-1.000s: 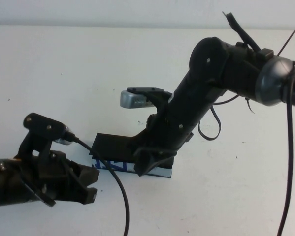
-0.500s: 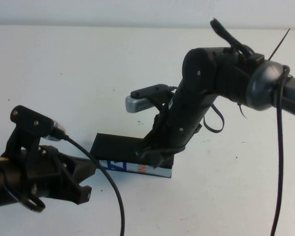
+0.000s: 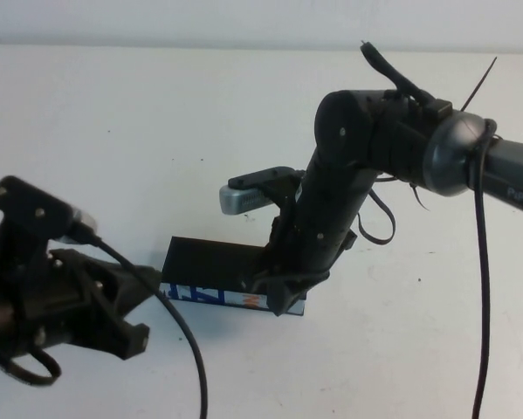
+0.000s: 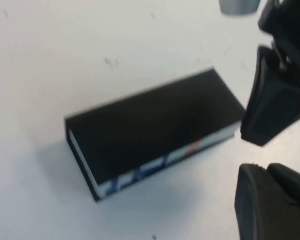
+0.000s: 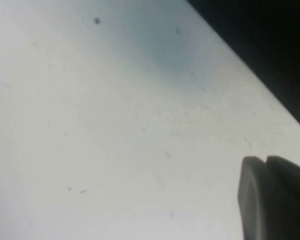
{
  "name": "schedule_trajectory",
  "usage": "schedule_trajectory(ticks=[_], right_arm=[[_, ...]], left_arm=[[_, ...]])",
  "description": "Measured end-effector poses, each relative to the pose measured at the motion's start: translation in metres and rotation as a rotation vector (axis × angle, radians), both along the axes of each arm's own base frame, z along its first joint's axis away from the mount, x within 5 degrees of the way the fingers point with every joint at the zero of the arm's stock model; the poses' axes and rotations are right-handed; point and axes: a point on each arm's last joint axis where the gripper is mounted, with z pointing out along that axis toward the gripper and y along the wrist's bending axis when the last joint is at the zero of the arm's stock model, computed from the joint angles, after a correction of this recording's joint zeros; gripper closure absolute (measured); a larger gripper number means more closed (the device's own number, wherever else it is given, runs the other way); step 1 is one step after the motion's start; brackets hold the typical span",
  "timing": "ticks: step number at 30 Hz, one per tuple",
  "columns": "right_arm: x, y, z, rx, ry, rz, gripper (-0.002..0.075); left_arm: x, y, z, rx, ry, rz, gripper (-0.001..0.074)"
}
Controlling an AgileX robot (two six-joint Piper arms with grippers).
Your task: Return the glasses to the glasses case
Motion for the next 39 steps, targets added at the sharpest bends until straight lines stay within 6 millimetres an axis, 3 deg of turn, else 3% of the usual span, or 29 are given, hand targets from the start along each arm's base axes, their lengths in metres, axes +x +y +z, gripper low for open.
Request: schedule_trajectory(ticks=[5,8,14,19,26,32,39], right_arm=[[-0.012,-0.01,0.035,0.032,-0.058,0.013,0.0734],[-0.035,-0.027,0.063,0.057,-0.109,0.013,0.0734],[-0.092,-0.074,0.096,0.189,-0.312,-0.104,0.0734],[-0.139,-0.114,0.1,0.304,-0.467,-0.204,0.0734],[-0.187,-0.158,0.09,0.477,-0.694,-0.325,0.0734],[-0.208,-0.183,0.068,0.62,-0.866,-0.439,0.0734],[-0.214,-0.19,0.042,0.657,-0.82,-0.534,0.0734]], left_arm=[[-0.026,0.022,0.034,-0.069,-0.256,0.112,0.0739],[-0.054,0.043,0.045,-0.126,-0.426,0.2,0.0739],[-0.096,0.079,0.026,-0.235,-0.648,0.396,0.0739],[-0.111,0.097,0.0,-0.295,-0.734,0.523,0.0739],[-0.109,0.1,-0.04,-0.23,-0.693,0.556,0.0739],[-0.109,0.1,-0.044,-0.244,-0.663,0.555,0.0739],[-0.109,0.1,-0.044,-0.247,-0.661,0.556,0.0739]])
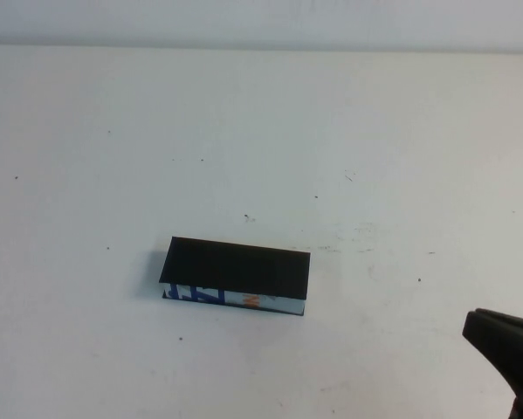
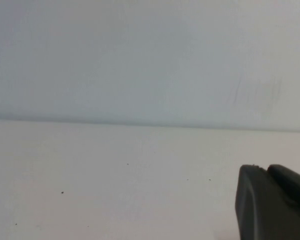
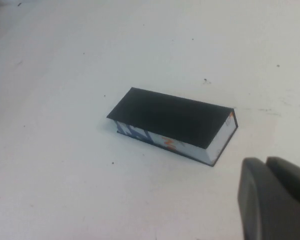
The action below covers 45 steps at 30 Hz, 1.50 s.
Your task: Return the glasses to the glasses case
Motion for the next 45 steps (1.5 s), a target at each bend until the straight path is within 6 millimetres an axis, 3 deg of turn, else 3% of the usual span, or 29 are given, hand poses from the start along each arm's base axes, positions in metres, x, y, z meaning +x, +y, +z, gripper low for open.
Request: schedule_trajectory(ticks=[7,14,19,22,27,33,40,45], right_arm=[[-0.003,-0.001,-0.015,-0.041,0.041,0.012,0.0737],[-0.002,-0.005,-0.011,-0.104,-0.063,0.009,0.0737],[0.001,-0.032,-0.004,-0.1,-0.112,-0.204,0.0737],[-0.007,-0.054,-0.005,-0.094,-0.166,-0.387,0.0737],[-0.031,-0.073,-0.031,-0.101,-0.26,-0.596,0.0737],[-0.041,-0.077,-0.069,-0.137,-0.299,-0.645,0.0737],[-0.043,-0.073,-0.089,-0.22,-0.137,-0.572,0.0737],[-0.044,-0.072,-0.091,-0.229,-0.111,-0.56,0.0737]], left_arm=[[0.0,0.0,0.0,0.0,0.0,0.0,0.0739],[0.0,0.0,0.0,0.0,-0.001,0.002,0.0739],[0.0,0.0,0.0,0.0,-0.001,0.002,0.0739],[0.0,0.0,0.0,0.0,-0.001,0.002,0.0739],[0.0,0.0,0.0,-0.001,-0.001,0.003,0.0739],[0.0,0.0,0.0,-0.001,-0.001,0.003,0.0739],[0.0,0.0,0.0,-0.001,-0.001,0.003,0.0739],[0.0,0.0,0.0,-0.001,-0.001,0.003,0.0739]])
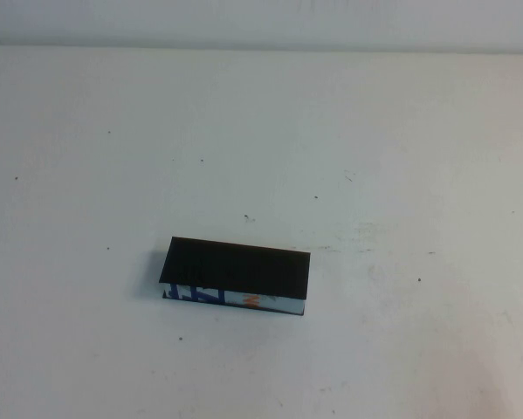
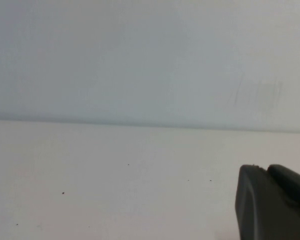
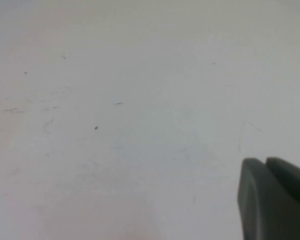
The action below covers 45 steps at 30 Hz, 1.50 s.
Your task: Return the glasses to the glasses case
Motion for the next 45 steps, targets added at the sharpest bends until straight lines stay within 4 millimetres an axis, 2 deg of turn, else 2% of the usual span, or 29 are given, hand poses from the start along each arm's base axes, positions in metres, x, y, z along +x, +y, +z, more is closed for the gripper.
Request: schedule_trajectory(ticks=[22,30,34,37,42,45], right_arm=[[0.0,0.0,0.0,0.0,0.002,0.001,0.0737],[0.0,0.0,0.0,0.0,0.002,0.001,0.0737],[0.0,0.0,0.0,0.0,0.002,0.001,0.0737],[0.0,0.0,0.0,0.0,0.002,0.001,0.0737],[0.0,0.0,0.0,0.0,0.002,0.001,0.0737],[0.0,0.0,0.0,0.0,0.0,0.001,0.0737]], left_arm=[[0.0,0.0,0.0,0.002,-0.001,0.0,0.0739],[-0.002,0.002,0.01,0.154,-0.145,0.082,0.0739],[-0.004,0.004,0.002,0.167,-0.068,0.159,0.0739],[-0.004,0.007,-0.01,0.168,0.065,0.207,0.0739],[-0.007,0.008,-0.032,0.185,0.308,0.203,0.0739],[-0.009,0.008,-0.037,0.196,0.368,0.197,0.0739]])
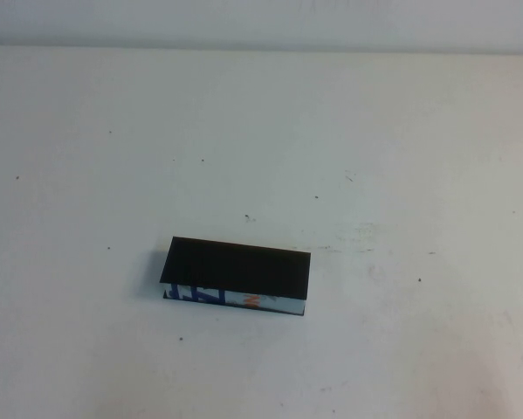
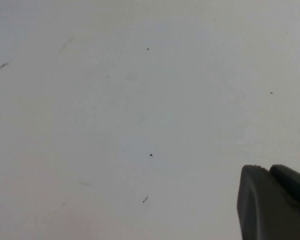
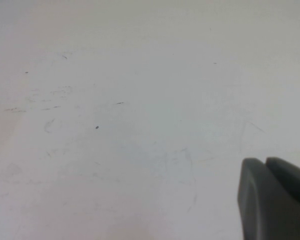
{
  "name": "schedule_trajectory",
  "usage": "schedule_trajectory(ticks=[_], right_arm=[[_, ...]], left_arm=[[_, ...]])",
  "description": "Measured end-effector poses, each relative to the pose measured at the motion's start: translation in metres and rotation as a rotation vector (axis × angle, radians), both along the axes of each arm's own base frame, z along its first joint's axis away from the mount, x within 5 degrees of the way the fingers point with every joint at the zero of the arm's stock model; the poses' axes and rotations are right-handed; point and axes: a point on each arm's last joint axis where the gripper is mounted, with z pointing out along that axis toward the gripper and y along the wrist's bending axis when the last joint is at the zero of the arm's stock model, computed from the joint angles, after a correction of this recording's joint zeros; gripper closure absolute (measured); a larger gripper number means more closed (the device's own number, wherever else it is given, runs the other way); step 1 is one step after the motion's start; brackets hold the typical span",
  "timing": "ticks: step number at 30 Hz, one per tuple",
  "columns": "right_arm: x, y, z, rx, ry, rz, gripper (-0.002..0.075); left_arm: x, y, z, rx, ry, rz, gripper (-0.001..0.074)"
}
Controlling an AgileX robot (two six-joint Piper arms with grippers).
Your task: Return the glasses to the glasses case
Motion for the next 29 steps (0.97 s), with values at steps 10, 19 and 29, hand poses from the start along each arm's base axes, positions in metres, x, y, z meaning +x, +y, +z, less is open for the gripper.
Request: schedule_trajectory(ticks=[10,19,29], right_arm=[[0.0,0.0,0.0,-0.001,0.0,0.0,0.0737],[0.0,0.0,0.0,-0.001,0.0,0.0,0.0737],[0.0,0.0,0.0,-0.002,0.0,0.001,0.0737]], left_arm=[[-0.0005,0.0001,-0.0011,0.001,0.012,0.001,0.0739],[-0.0005,0.0001,-0.0011,0.001,0.012,0.001,0.0739],[-0.0005,0.0001,-0.0011,0.001,0.012,0.001,0.0739]])
